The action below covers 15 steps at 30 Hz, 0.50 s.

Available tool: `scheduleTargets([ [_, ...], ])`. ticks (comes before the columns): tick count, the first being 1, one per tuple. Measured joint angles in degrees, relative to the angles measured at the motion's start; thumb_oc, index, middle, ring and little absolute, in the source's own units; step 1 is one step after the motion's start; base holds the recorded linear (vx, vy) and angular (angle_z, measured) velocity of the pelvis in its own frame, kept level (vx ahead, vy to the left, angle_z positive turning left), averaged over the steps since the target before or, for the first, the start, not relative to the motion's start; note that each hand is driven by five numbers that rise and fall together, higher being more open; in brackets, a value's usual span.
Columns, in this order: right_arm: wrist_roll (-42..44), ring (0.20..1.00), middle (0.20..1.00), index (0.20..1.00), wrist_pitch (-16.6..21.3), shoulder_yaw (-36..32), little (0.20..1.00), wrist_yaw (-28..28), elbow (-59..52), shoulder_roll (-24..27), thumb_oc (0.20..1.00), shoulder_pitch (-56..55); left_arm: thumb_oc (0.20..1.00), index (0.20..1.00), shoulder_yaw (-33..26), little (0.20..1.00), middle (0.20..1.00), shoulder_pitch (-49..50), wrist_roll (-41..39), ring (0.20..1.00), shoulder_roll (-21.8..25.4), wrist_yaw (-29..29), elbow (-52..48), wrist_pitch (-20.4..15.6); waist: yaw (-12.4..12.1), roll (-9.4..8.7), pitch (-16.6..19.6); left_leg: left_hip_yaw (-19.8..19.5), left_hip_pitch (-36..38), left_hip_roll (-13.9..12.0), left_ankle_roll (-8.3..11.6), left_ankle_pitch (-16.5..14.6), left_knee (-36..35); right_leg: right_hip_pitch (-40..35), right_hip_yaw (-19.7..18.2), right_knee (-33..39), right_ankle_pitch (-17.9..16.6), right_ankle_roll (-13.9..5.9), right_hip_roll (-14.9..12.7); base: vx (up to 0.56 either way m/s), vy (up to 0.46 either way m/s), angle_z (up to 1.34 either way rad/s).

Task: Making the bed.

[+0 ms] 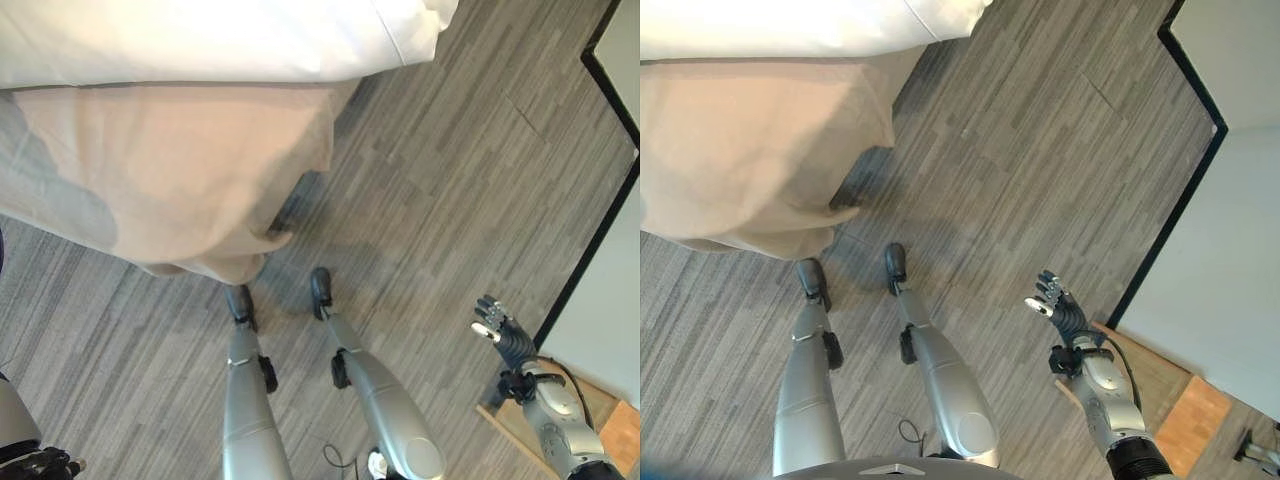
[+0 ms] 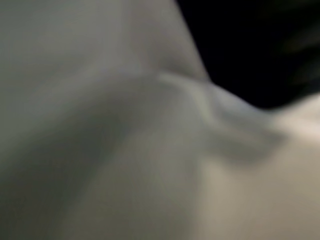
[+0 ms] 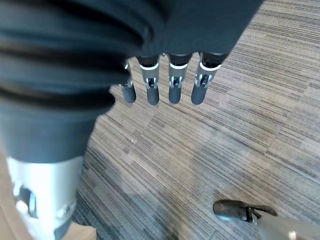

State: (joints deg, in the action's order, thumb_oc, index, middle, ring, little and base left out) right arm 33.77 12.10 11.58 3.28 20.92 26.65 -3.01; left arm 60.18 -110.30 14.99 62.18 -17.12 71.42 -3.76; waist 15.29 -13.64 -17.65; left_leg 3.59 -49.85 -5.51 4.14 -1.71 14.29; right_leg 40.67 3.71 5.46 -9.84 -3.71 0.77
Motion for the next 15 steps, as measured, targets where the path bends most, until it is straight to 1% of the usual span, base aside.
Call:
scheduleTargets([
  [2,0.01,1.0,1.0,1.0,0.09,0.07,1.0,0.85,1.41,0.01,1.0,-0.02,0.2,0.2,2.67,0.2,0.2,0.75,4.35,0.2,0.3,-0.07,-2.67,0.35,-0.25,0.44,0.26,0.04,-0.03,0.17,-0.26,0.18,0.06,0.11,0.19,-0.38,-0.48,0.48,-0.1,-0.07,0.026,0.0],
  [3,0.01,1.0,1.0,1.0,0.19,0.12,1.0,0.95,2.16,0.01,1.0,-0.01,0.2,0.2,2.74,0.2,0.2,1.88,5.67,0.2,0.33,-0.09,-3.83,0.58,-0.37,0.82,0.44,0.0,-0.03,0.23,-0.27,0.18,0.12,0.12,0.32,-0.55,-0.48,0.49,-0.18,0.02,0.044,0.03],
  [4,0.01,1.0,1.0,1.0,0.2,0.16,1.0,0.98,2.4,0.11,1.0,0.08,0.2,0.2,2.64,0.2,0.2,3.25,7.09,0.2,1.49,-0.09,-6.22,0.95,-0.85,1.19,0.6,-0.16,0.03,0.35,-0.26,0.17,0.13,0.03,0.37,-0.55,-0.47,0.48,-0.33,0.01,0.032,-0.04],
  [5,0.02,1.0,1.0,1.0,0.93,-1.47,1.0,0.93,6.78,1.94,1.0,-0.06,0.2,0.2,-6.88,0.2,0.2,28.96,13.01,0.2,13.72,-0.07,-35.5,1.74,-4.45,4.14,1.85,0.42,2.63,1.34,-0.32,0.12,-1.15,-1.62,-0.45,-0.41,-0.46,0.5,-1.46,0.01,0.098,0.14],
  [6,0.05,1.0,1.0,1.0,1.06,-0.93,1.0,0.84,6.69,2.89,1.0,-0.91,0.2,0.2,-9.06,0.2,0.2,33.16,13.1,0.2,10.68,0.0,-36.75,1.25,-4.98,5.7,2.2,0.01,3.23,1.84,-0.29,0.11,-1.51,-2.54,0.71,-0.3,0.02,0.23,-1.84,0.0,0.114,0.17],
  [7,0.01,1.0,1.0,1.0,1.08,0.21,1.0,0.96,5.87,2.92,1.0,-0.2,0.2,0.2,-14.51,0.2,0.2,37.37,14.14,0.2,10.06,0.73,-36.94,1.29,-5.83,6.45,2.14,-0.15,3.38,2.19,-0.72,0.32,-1.55,-2.59,1.14,-0.63,0.32,-0.13,-2.26,-0.01,0.14,-0.17],
  [8,-0.01,1.0,1.0,1.0,1.06,-3.07,1.0,0.97,4.34,5.58,1.0,-2.42,0.2,0.2,-63.68,0.2,0.2,87.4,18.29,0.2,-12.39,-3.09,-41.51,-4.47,-5.61,11.67,2.0,2.36,9.6,2.95,-2.59,-2.85,-1.67,-8.39,-1.29,-0.18,0.38,-0.58,-3.47,-0.01,0.074,-0.59],
  [9,-0.01,1.0,1.0,1.0,1.24,-5.84,1.0,0.74,2.53,9.2,1.0,-10.19,0.2,0.2,-63.07,0.2,0.2,102.71,19.09,0.2,-16.26,-2.84,-38.72,-7.36,-6.25,15.44,4.48,3.9,13.23,3.04,-2.64,-3.96,-2.42,-10.86,-0.98,-0.2,1.02,-1.47,-3.51,-0.01,0.023,-0.64],
  [10,-0.04,1.0,1.0,1.0,0.83,-6.54,1.0,0.24,3.91,10.18,1.0,-13.0,0.2,0.2,-58.52,0.2,0.2,105.38,19.19,0.2,-18.47,0.17,-29.01,-7.17,-6.8,16.82,5.44,3.98,15.05,3.13,-2.43,-4.53,-3.11,-12.05,0.11,-0.59,3.09,-3.66,-3.71,0.0,-0.002,-0.33],
  [11,-0.33,1.0,1.0,1.0,0.27,-5.02,1.0,-1.46,4.42,9.3,1.0,-12.77,0.2,0.2,-56.27,0.2,0.2,107.32,19.45,0.2,-29.54,1.51,-17.7,-5.89,-6.64,16.8,5.7,4.47,16.62,3.11,-2.98,-4.19,-4.4,-13.06,-0.32,0.15,3.34,-3.35,-3.58,0.0,-0.047,-0.13],
  [12,-1.62,1.0,1.0,1.0,0.27,-3.63,1.0,-1.43,4.68,6.4,1.0,-10.19,0.2,0.2,-44.81,0.2,0.2,106.07,20.88,0.2,-40.86,8.14,-5.78,-3.39,-4.76,15.34,5.88,5.01,17.57,3.05,-3.08,-2.14,-6.45,-12.24,-0.46,0.18,2.57,-2.18,-3.43,0.01,-0.037,-0.05],
  [13,-2.52,1.0,1.0,1.0,0.32,-2.24,1.0,-1.74,5.04,2.65,1.0,-6.07,0.2,0.2,-35.08,0.2,0.2,105.85,21.46,0.2,-41.33,11.89,-3.73,1.15,-4.08,10.25,4.42,3.46,16.51,2.29,-2.52,0.35,-8.83,-10.45,0.53,0.16,1.82,-1.2,-2.16,-0.02,-0.072,0.12],
  [14,-2.53,1.0,1.0,1.0,0.07,-2.42,1.0,-2.7,6.57,0.4,1.0,-4.07,0.2,0.2,-31.13,0.2,0.2,106.57,21.79,0.2,-38.04,15.73,-4.91,0.35,-4.96,6.96,3.86,2.78,16.3,1.64,-1.75,1.42,-9.59,-10.14,1.08,0.16,1.67,-0.99,-1.26,-0.03,-0.067,0.32],
  [15,-2.53,1.0,1.0,1.0,0.05,-2.99,1.0,-3.15,6.89,-0.26,1.0,-3.33,0.2,0.2,-31.14,0.2,0.2,107.57,21.79,0.2,-37.93,16.72,-5.52,0.77,-5.27,6.13,3.94,1.77,16.48,1.28,-1.48,2.36,-10.69,-10.34,1.99,0.17,1.68,-0.99,-0.94,-0.04,-0.069,0.4],
])
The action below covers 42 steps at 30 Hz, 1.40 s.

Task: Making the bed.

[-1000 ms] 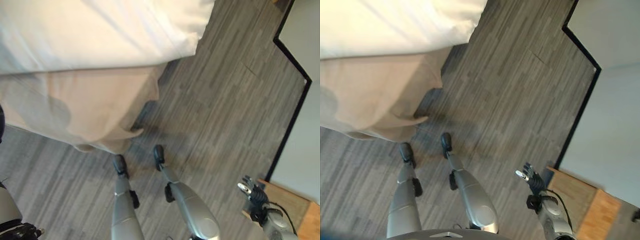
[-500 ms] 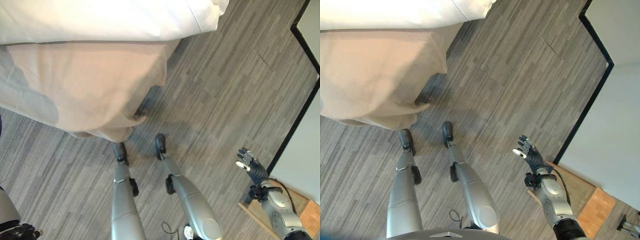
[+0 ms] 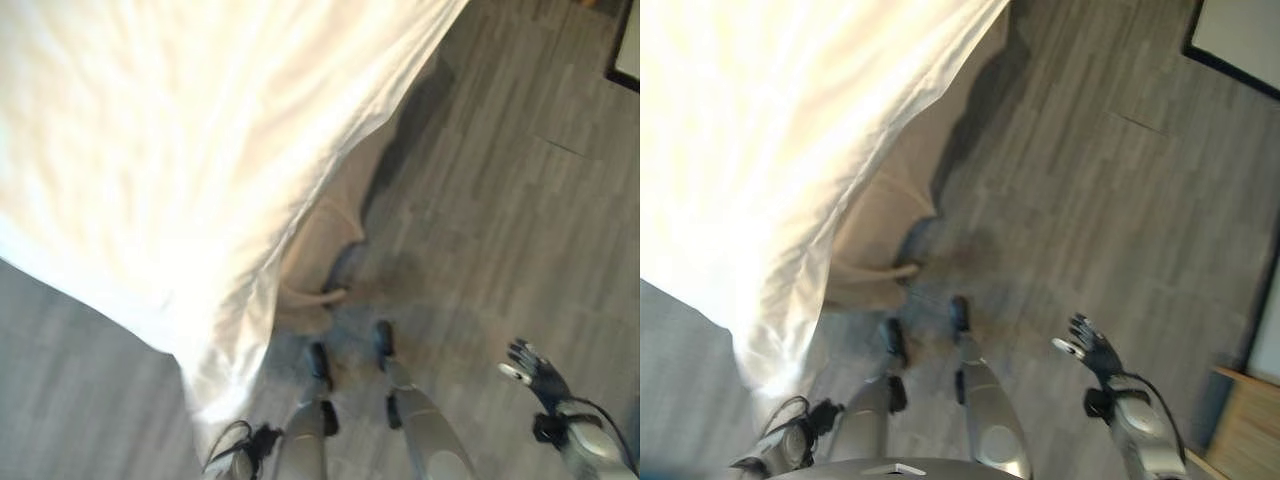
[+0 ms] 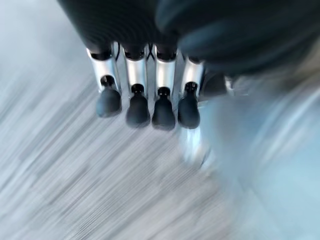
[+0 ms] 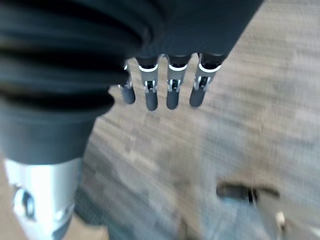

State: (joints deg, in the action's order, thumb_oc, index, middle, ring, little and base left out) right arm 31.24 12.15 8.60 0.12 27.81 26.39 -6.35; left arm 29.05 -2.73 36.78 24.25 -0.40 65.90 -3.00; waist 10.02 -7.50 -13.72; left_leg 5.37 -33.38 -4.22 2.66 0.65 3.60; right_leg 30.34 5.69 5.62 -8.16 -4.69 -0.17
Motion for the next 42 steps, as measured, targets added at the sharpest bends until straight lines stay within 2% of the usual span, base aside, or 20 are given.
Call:
scheduleTargets([
  [2,0.06,1.0,1.0,1.0,-0.07,-1.63,1.0,-1.1,4.1,-2.34,1.0,3.46,0.2,0.2,2.32,0.2,0.2,2.31,-0.72,0.2,0.73,1.99,-4.01,0.36,-3.55,-0.83,-2.05,-1.59,5.05,-0.2,0.26,1.84,-2.9,-4.52,1.39,0.0,0.13,0.19,0.19,-0.01,-0.024,0.45],
  [4,-0.02,1.0,1.0,1.0,-0.1,-0.6,1.0,-0.77,4.99,-2.67,1.0,4.48,0.2,0.2,5.24,0.2,0.2,2.6,-2.8,0.2,0.12,3.51,-3.1,-0.8,-5.79,0.11,-2.72,-2.95,11.05,0.47,0.59,2.36,-5.7,-9.81,1.55,0.06,2.28,0.38,-0.29,0.03,-0.015,0.52],
  [6,-0.58,1.0,1.0,1.0,0.56,-0.05,1.0,-0.33,5.04,-3.62,1.0,5.55,0.555,0.555,5.79,0.555,0.555,2.49,-2.94,0.555,-0.46,3.66,-2.18,-1.1,-7.11,0.23,-2.63,-2.76,12.5,0.83,0.78,2.52,-6.58,-11.38,1.87,0.0,3.37,1.36,-0.88,0.03,-0.01,0.24],
  [7,-1.55,1.0,1.0,1.0,0.3,0.03,1.0,-0.27,6.9,-4.37,1.0,6.44,1.0,1.0,5.06,1.0,1.0,2.33,-2.95,1.0,-1.5,3.7,-0.64,-1.24,-7.31,0.09,-2.74,-2.49,13.57,1.0,0.49,3.07,-7.15,-12.21,1.87,0.03,2.9,1.08,-1.05,0.03,-0.006,0.04],
  [13,-4.42,1.0,1.0,1.0,-3.36,-0.04,1.0,0.04,17.88,-6.21,1.0,2.46,1.0,1.0,1.88,1.0,1.0,2.48,-2.81,1.0,-2.07,3.64,4.68,-0.41,-6.99,0.26,-2.17,-2.44,25.45,2.18,-0.66,2.26,-9.25,-23.53,2.16,0.08,3.92,0.85,-2.37,0.07,0.02,0.02],
  [15,-4.44,1.0,1.0,1.0,-4.21,-0.59,1.0,0.23,18.73,-6.22,1.0,-0.51,1.0,1.0,1.88,1.0,1.0,3.22,-2.78,1.0,-2.37,3.49,4.87,0.01,-6.98,1.01,0.78,-2.49,26.56,2.42,-0.47,1.58,-9.26,-24.57,2.17,0.33,4.97,0.9,-2.59,0.06,0.036,0.02],
  [17,-6.28,1.0,1.0,1.0,-4.76,-2.62,1.0,0.54,23.92,-6.35,1.0,-0.35,1.0,1.0,-5.79,1.0,1.0,3.04,-3.24,1.0,-2.32,3.5,5.61,0.11,-6.96,1.85,1.97,-2.57,28.25,2.63,-0.81,1.44,-9.26,-26.41,2.54,0.06,4.66,1.5,-2.78,0.06,0.037,0.06],
  [18,-6.54,1.0,1.0,1.0,-6.02,-4.23,1.0,0.35,27.24,-5.94,1.0,-0.87,1.0,1.0,-8.29,1.0,1.0,3.01,-7.14,1.0,-2.22,2.97,5.84,0.44,-6.98,2.88,4.41,-2.78,29.1,2.74,-1.11,1.11,-9.27,-27.44,2.65,0.09,5.09,1.14,-2.88,0.07,0.066,0.09],
  [19,-6.7,1.0,1.0,1.0,-6.83,-4.83,1.0,1.2,29.47,-4.99,1.0,-0.15,1.0,1.0,-12.66,1.0,1.0,2.46,-11.11,1.0,-0.34,4.95,5.14,-0.98,-7.24,3.72,5.88,-2.79,30.22,2.95,-1.14,1.09,-9.12,-28.43,2.72,0.08,5.56,1.46,-3.1,0.07,0.067,0.07],
  [20,-6.82,1.0,1.0,1.0,-7.74,-8.21,1.0,2.16,31.28,-3.79,1.0,-0.38,1.0,1.0,-15.95,1.0,1.0,2.7,-16.79,1.0,5.42,6.88,1.84,-1.69,-7.16,4.49,6.93,-2.83,31.63,2.79,-1.45,0.55,-9.28,-30.0,2.86,0.06,5.79,1.46,-2.98,0.06,0.044,0.05],
  [22,-6.83,1.0,1.0,1.0,-8.06,-11.19,1.0,2.09,31.35,-2.22,1.0,-1.33,1.0,1.0,-19.02,1.0,1.0,3.21,-22.18,1.0,11.76,6.79,-2.19,-0.85,-7.31,6.21,10.47,-2.96,31.55,2.84,-1.09,0.25,-9.3,-30.17,3.11,0.21,6.05,1.36,-3.07,0.09,0.049,0.02],
  [24,-6.94,1.0,1.0,1.0,-8.48,-16.6,1.0,4.25,27.99,0.2,1.0,-4.73,1.0,1.0,-26.16,1.0,1.0,15.81,-36.87,1.0,17.73,12.21,-31.24,-0.09,-7.37,7.71,10.66,-3.31,33.73,3.37,-1.28,-0.34,-9.33,-32.69,3.5,0.14,6.34,1.05,-3.57,0.07,0.026,0.1],
  [27,-6.47,1.0,1.0,1.0,-8.83,-20.36,1.0,5.44,23.33,0.3,1.0,-12.16,1.0,1.0,-35.55,1.0,1.0,30.1,-55.73,1.0,20.89,15.82,-57.72,-0.63,-8.82,8.1,11.98,-4.58,34.64,3.72,-1.24,-0.74,-9.33,-34.14,4.6,0.33,7.16,0.7,-3.88,0.07,0.013,0.23],
  [28,-6.43,1.0,1.0,1.0,-8.95,-21.7,1.0,6.46,21.75,-0.53,1.0,-15.01,1.0,1.0,-40.69,1.0,1.0,34.72,-63.58,1.0,17.66,16.83,-63.13,-2.54,-9.04,8.32,12.13,-5.59,34.7,3.89,-1.3,-0.68,-9.31,-34.64,5.73,0.3,7.75,0.11,-3.97,0.01,-0.01,0.47],
  [29,-6.35,1.0,1.0,1.0,-9.08,-22.24,1.0,6.45,20.93,-2.02,1.0,-16.2,1.0,1.0,-46.47,1.0,1.0,34.49,-67.7,1.0,7.66,14.36,-62.28,-1.9,-9.95,8.41,12.24,-6.11,34.55,3.91,-1.37,-0.61,-9.29,-34.77,6.66,0.35,7.95,-0.01,-4.03,0.01,-0.016,0.42],
  [31,-6.0,1.0,1.0,1.0,-9.2,-21.59,1.0,5.31,18.99,-3.81,1.0,-16.05,1.0,1.0,-49.24,1.0,1.0,29.69,-71.72,1.0,-2.94,9.66,-56.96,-3.43,-11.29,7.68,12.39,-6.23,34.16,3.67,-1.4,-0.49,-8.75,-34.68,7.39,0.34,8.19,0.31,-3.93,-0.02,-0.009,0.29],
  [32,-5.97,1.0,1.0,1.0,-9.25,-21.54,1.0,4.19,15.77,-5.27,1.0,-15.55,1.0,1.0,-53.26,1.0,1.0,23.45,-74.07,1.0,-11.28,5.85,-52.51,-4.3,-12.0,7.18,12.39,-6.37,33.27,3.62,-1.45,-0.42,-7.96,-34.59,7.95,0.34,8.16,0.32,-3.95,-0.01,-0.003,0.32],
  [33,-5.93,1.0,1.0,1.0,-8.92,-21.06,1.0,3.88,13.87,-6.39,1.0,-14.1,1.0,1.0,-53.16,1.0,1.0,20.83,-76.43,1.0,-15.36,2.66,-49.6,-5.13,-12.51,6.2,12.58,-6.59,32.64,3.53,-1.53,-0.16,-7.49,-34.37,8.22,0.32,8.07,0.44,-3.9,-0.01,-0.009,0.22],
  [37,-3.12,1.0,1.0,1.0,-6.36,-18.98,1.0,1.58,3.51,-8.83,1.0,-5.88,1.0,1.0,-37.83,1.0,1.0,21.17,-78.36,1.0,-14.31,-1.08,-52.25,-4.37,-12.57,2.32,12.92,-6.17,31.92,3.12,-1.43,0.5,-7.61,-32.58,7.73,-0.73,8.04,0.54,-3.61,-0.01,-0.013,-0.03],
  [42,0.15,1.0,1.0,1.0,-4.36,-17.36,1.0,-0.5,0.19,-10.62,1.0,-3.84,1.0,1.0,-34.25,1.0,1.0,18.46,-79.47,1.0,-13.92,-1.48,-51.6,-4.73,-12.04,2.26,12.6,-5.46,33.37,3.72,-1.59,1.02,-8.84,-33.34,6.92,-0.57,7.64,0.56,-4.23,0.0,-0.016,-0.09],
])
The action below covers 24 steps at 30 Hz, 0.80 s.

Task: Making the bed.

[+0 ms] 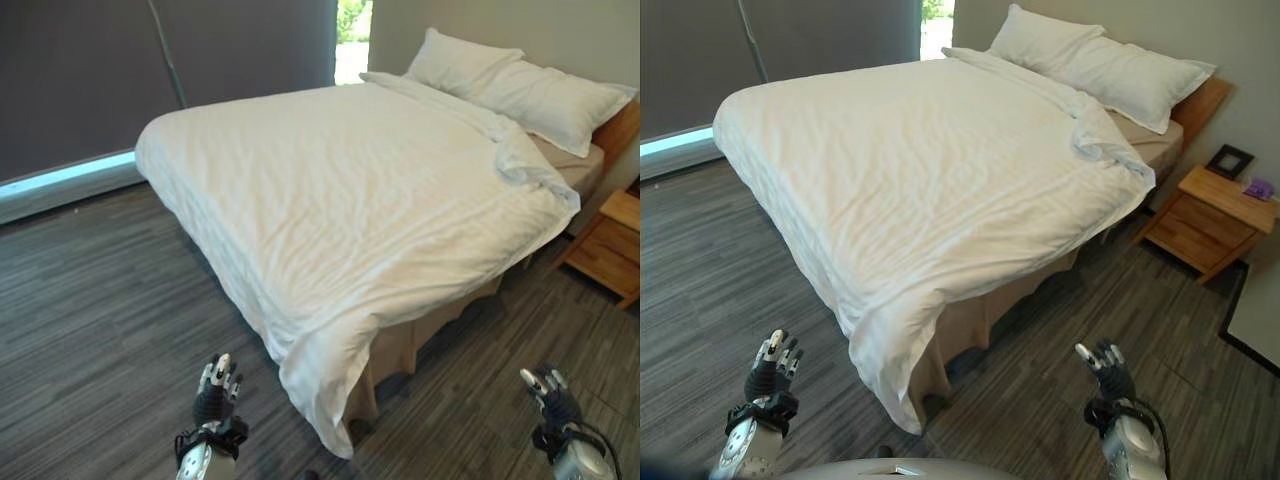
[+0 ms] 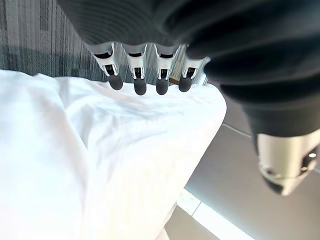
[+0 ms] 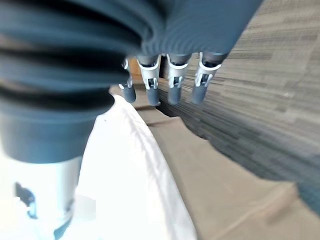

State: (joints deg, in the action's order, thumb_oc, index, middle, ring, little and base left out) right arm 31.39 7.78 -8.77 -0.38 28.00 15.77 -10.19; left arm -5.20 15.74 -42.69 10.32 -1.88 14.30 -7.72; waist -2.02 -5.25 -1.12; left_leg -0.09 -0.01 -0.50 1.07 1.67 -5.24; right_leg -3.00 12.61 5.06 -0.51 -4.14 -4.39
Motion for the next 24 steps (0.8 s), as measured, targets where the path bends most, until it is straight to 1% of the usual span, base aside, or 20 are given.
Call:
scheduleTargets([
  [3,1.26,1.0,1.0,1.0,0.27,2.71,1.0,-0.33,-4.34,-2.79,1.0,-0.14,1.0,1.0,2.39,1.0,1.0,-2.04,-1.04,1.0,-0.76,0.06,0.01,-0.55,0.35,0.98,-0.7,0.95,0.67,0.05,-0.26,0.11,-0.01,-0.58,-0.68,0.87,-0.85,0.08,-0.04,0.0,-0.019,-0.13],
  [5,1.31,1.0,1.0,1.0,0.35,5.06,1.0,-0.36,-6.42,-3.04,1.0,-0.2,1.0,1.0,5.99,1.0,1.0,-4.66,-2.21,1.0,-0.74,0.5,-0.05,-0.54,0.57,2.55,-1.68,1.1,0.88,0.05,-0.29,0.13,-0.04,-0.69,-0.85,0.81,-0.96,0.05,0.0,0.0,-0.008,-0.07],
  [6,1.32,1.0,1.0,1.0,0.47,5.82,1.0,-1.66,-7.41,-1.06,1.0,-0.3,1.0,1.0,5.95,1.0,1.0,-6.54,-2.16,1.0,1.85,0.93,-0.2,-0.55,3.22,3.75,-1.99,2.41,2.07,-0.76,0.22,-0.25,-0.39,-1.25,-2.24,0.9,-0.53,-0.15,0.74,0.0,-0.002,-0.07],
  [7,2.2,1.0,1.0,1.0,0.71,5.83,1.0,-1.63,-7.51,-1.25,1.0,-0.44,1.0,1.0,5.32,1.0,1.0,-5.79,0.0,1.0,1.55,0.23,-0.27,-1.47,2.76,3.9,-2.13,2.43,2.17,-0.85,0.65,-0.57,-0.42,-1.39,-2.35,0.6,-0.52,-0.17,0.78,0.11,-0.106,-0.13],
  [8,3.65,1.0,1.0,1.0,1.64,5.73,1.0,-1.65,-8.24,-1.86,1.0,-1.21,1.0,1.0,3.77,1.0,1.0,-4.99,2.62,1.0,0.85,-0.65,-1.19,-3.66,2.85,3.83,-2.13,2.84,2.33,-0.86,0.68,-0.58,-0.4,-1.33,-3.07,0.6,-0.54,-0.17,0.96,0.12,-0.105,-0.14],
  [9,4.26,1.0,1.0,1.0,2.24,5.77,1.0,-1.63,-8.68,-2.03,1.0,-1.91,1.0,1.0,2.6,1.0,1.0,-4.56,3.47,1.0,0.79,-1.09,-1.26,-4.64,2.83,3.78,-2.13,3.09,2.37,-0.91,0.47,-0.44,-0.4,-1.28,-3.41,0.6,-0.54,-0.17,1.07,0.17,-0.144,-0.11],
  [10,4.99,1.0,1.0,1.0,2.47,5.68,1.0,-1.68,-9.0,-2.04,1.0,-2.29,1.0,1.0,0.84,1.0,1.0,-4.64,3.41,1.0,0.55,-1.56,-1.05,-5.46,2.24,4.19,-2.39,2.63,2.13,-0.93,0.77,-0.64,-0.39,-1.59,-3.15,0.66,-0.58,-0.13,1.23,0.14,-0.108,0.09],
  [11,5.1,1.0,1.0,1.0,2.48,4.45,1.0,-1.7,-9.1,-1.84,1.0,-3.01,1.0,1.0,-2.73,1.0,1.0,-4.87,3.44,1.0,-0.37,-2.09,-1.17,-6.69,1.66,4.52,-2.66,2.09,1.96,-0.94,0.73,-0.6,-0.42,-1.72,-2.46,0.74,-0.45,-0.19,1.18,0.16,-0.141,0.18],
  [12,5.12,1.0,1.0,1.0,2.5,3.68,1.0,-1.56,-9.11,-0.97,1.0,-2.81,1.0,1.0,-3.69,1.0,1.0,-3.43,3.5,1.0,0.42,-1.99,-1.94,-6.94,1.35,4.93,-2.76,1.85,1.87,-0.99,0.57,-0.8,-0.41,-1.77,-2.39,0.74,-0.4,-0.15,1.31,0.12,-0.135,0.25],
  [14,5.13,1.0,1.0,1.0,2.56,1.87,1.0,-1.55,-9.04,-0.61,1.0,-3.03,1.0,1.0,-4.2,1.0,1.0,-1.55,3.59,1.0,1.19,-1.97,-2.45,-7.23,0.91,5.18,-2.91,0.88,1.15,-0.98,0.43,-0.8,-0.41,-1.46,-1.42,0.75,-0.22,-0.09,1.35,0.03,-0.098,0.2],
  [16,5.13,1.0,1.0,1.0,2.11,3.28,1.0,-1.05,-9.06,1.67,1.0,-2.9,1.0,1.0,-4.26,1.0,1.0,-1.4,4.02,1.0,1.58,-2.05,-2.5,-7.2,-0.4,5.3,-3.77,0.14,0.48,-1.08,0.37,-0.49,-0.4,-1.23,-0.55,0.68,-0.23,-0.07,1.54,0.0,-0.081,0.32],
  [17,5.1,1.0,1.0,1.0,1.45,4.93,1.0,0.52,-9.09,3.59,1.0,-2.02,1.0,1.0,-4.04,1.0,1.0,-1.62,5.38,1.0,1.7,-1.87,-2.91,-7.17,-0.63,5.04,-4.29,-1.59,-0.65,-1.03,0.32,-0.09,-0.4,-0.96,1.26,0.67,-0.04,0.14,1.59,0.02,-0.068,0.53],
  [18,5.03,1.0,1.0,1.0,0.96,5.53,1.0,0.95,-9.14,4.18,1.0,-1.29,1.0,1.0,-3.89,1.0,1.0,-1.66,5.39,1.0,1.72,-1.71,-3.15,-7.15,-1.19,4.91,-4.38,-2.29,-1.06,-1.01,0.35,0.08,-0.4,-0.77,1.91,0.67,0.04,0.2,1.64,0.03,-0.05,0.52],
  [20,4.82,1.0,1.0,1.0,0.65,5.93,1.0,1.03,-9.56,4.55,1.0,0.17,1.0,1.0,-3.47,1.0,1.0,-1.95,5.39,1.0,1.71,-1.58,-3.32,-7.12,-1.57,4.61,-4.59,-2.75,-1.75,-1.03,0.39,0.32,-0.4,-0.56,3.01,0.66,0.23,0.25,1.67,0.03,-0.021,0.28],
  [21,4.25,1.0,1.0,1.0,0.31,6.5,1.0,0.87,-9.78,4.75,1.0,2.52,1.0,1.0,-3.45,1.0,1.0,-1.98,5.39,1.0,1.71,-1.58,-3.35,-7.1,-2.43,4.54,-4.71,-3.68,-2.0,-0.94,0.34,0.52,-0.4,-0.5,3.48,0.67,0.36,0.21,1.67,0.03,-0.021,0.21],
  [22,3.45,1.0,1.0,1.0,0.36,6.9,1.0,0.9,-10.12,4.84,1.0,3.23,1.0,1.0,-3.41,1.0,1.0,-2.2,5.39,1.0,1.71,-1.58,-3.36,-7.1,-2.46,4.37,-4.84,-3.72,-2.0,-0.91,0.33,0.91,-0.39,-0.47,3.5,0.66,0.37,0.2,1.64,0.02,-0.017,0.13],
  [24,0.22,1.0,1.0,1.0,0.16,8.13,1.0,0.65,-11.26,5.29,1.0,6.05,1.0,1.0,-3.53,1.0,1.0,-2.3,5.37,1.0,1.71,-1.6,-3.39,-7.11,-3.47,4.32,-4.95,-3.96,-2.23,-0.75,0.32,0.96,-0.39,-0.51,3.94,0.66,0.48,0.07,1.55,0.01,-0.008,0.1],
])
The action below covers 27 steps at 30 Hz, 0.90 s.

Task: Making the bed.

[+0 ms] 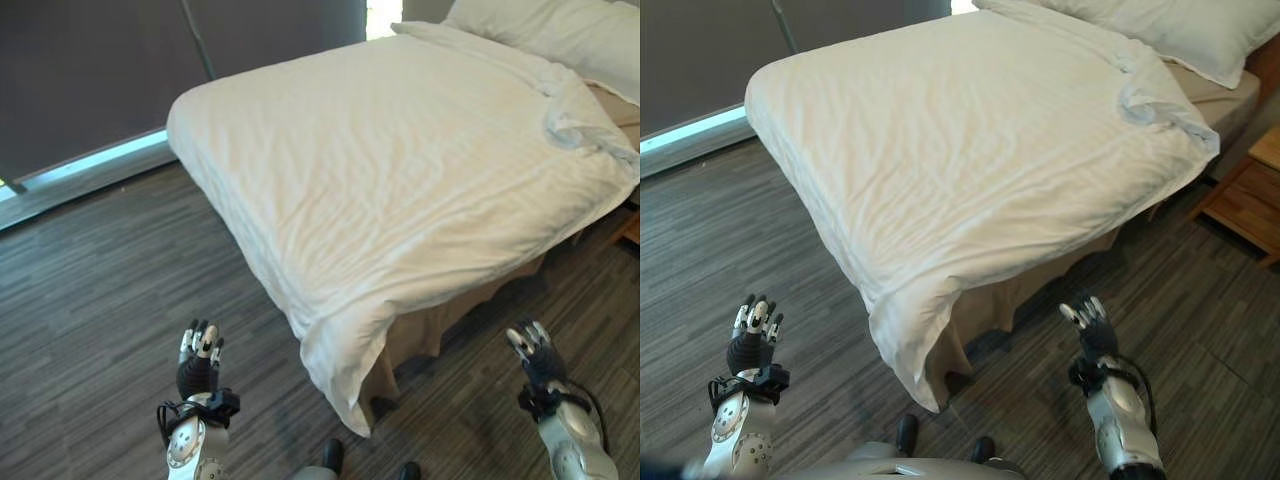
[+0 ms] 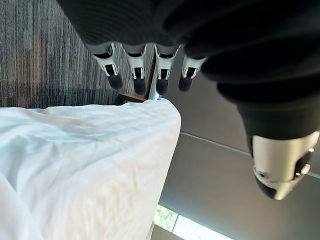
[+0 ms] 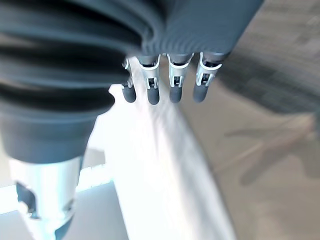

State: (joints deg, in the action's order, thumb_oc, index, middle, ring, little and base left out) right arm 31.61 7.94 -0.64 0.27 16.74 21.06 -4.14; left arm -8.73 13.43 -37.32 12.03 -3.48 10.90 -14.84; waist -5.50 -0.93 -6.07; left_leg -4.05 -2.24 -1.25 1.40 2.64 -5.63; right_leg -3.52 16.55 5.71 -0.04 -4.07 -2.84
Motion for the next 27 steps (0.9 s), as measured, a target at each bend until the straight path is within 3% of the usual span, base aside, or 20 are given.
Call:
scheduleTargets([
  [7,-2.35,1.0,1.0,1.0,-0.01,5.9,1.0,-0.13,-0.81,0.5,1.0,10.64,1.0,1.0,2.22,1.0,1.0,-1.59,-0.12,1.0,0.03,-0.05,0.09,0.0,-2.63,-0.59,-1.1,-1.66,-0.64,0.68,0.01,0.54,0.3,-0.16,1.44,-0.01,-0.03,0.06,-0.39,0.01,-0.002,0.16],
  [12,4.88,1.0,1.0,1.0,-0.3,16.93,1.0,1.86,-0.08,-3.43,1.0,20.92,1.0,1.0,5.88,1.0,1.0,-2.84,-0.34,1.0,0.76,0.11,0.18,0.44,-4.75,-0.7,-2.63,-2.91,-0.68,0.72,0.33,0.54,0.29,-0.64,2.52,0.01,0.18,0.01,-0.35,0.0,0.013,0.1],
  [14,6.68,1.0,1.0,1.0,-0.33,18.31,1.0,2.46,-0.02,-4.84,1.0,22.23,1.0,1.0,6.22,1.0,1.0,-2.99,-0.59,1.0,0.82,0.21,0.2,0.6,-5.75,-0.92,-2.94,-2.94,-0.56,0.68,0.52,0.42,0.31,-0.55,2.51,0.01,0.21,0.0,-0.32,0.0,0.016,0.05],
  [15,7.9,0.2,0.2,0.2,-0.55,20.06,0.2,2.78,0.59,-6.07,0.2,23.86,1.0,1.0,6.16,1.0,1.0,-2.8,-0.75,1.0,1.15,0.16,0.27,0.82,-6.52,-1.03,-3.29,-3.09,-0.93,0.75,0.55,0.4,0.3,-0.54,2.71,0.0,0.42,-0.2,-0.38,0.0,0.01,0.04],
  [22,9.81,0.2,0.2,0.2,-2.44,25.44,0.2,3.87,7.02,-8.37,0.2,31.04,1.0,1.0,7.61,1.0,1.0,-3.02,-2.64,1.0,2.54,0.2,0.33,1.23,-8.97,-1.06,-3.7,-4.35,-2.72,1.33,0.19,1.14,0.33,1.12,3.91,0.0,0.2,0.11,-0.73,-0.04,0.017,0.1],
  [27,11.61,0.2,0.2,0.2,-2.49,24.13,0.2,2.65,16.19,-10.09,0.2,37.31,1.0,1.0,10.0,1.0,1.0,-3.72,-3.04,1.0,3.98,0.2,0.39,1.25,-10.37,1.39,-6.04,-5.66,-5.5,1.89,0.15,2.34,0.34,3.32,5.27,0.0,-0.24,0.07,-1.14,-0.1,0.042,0.14],
])
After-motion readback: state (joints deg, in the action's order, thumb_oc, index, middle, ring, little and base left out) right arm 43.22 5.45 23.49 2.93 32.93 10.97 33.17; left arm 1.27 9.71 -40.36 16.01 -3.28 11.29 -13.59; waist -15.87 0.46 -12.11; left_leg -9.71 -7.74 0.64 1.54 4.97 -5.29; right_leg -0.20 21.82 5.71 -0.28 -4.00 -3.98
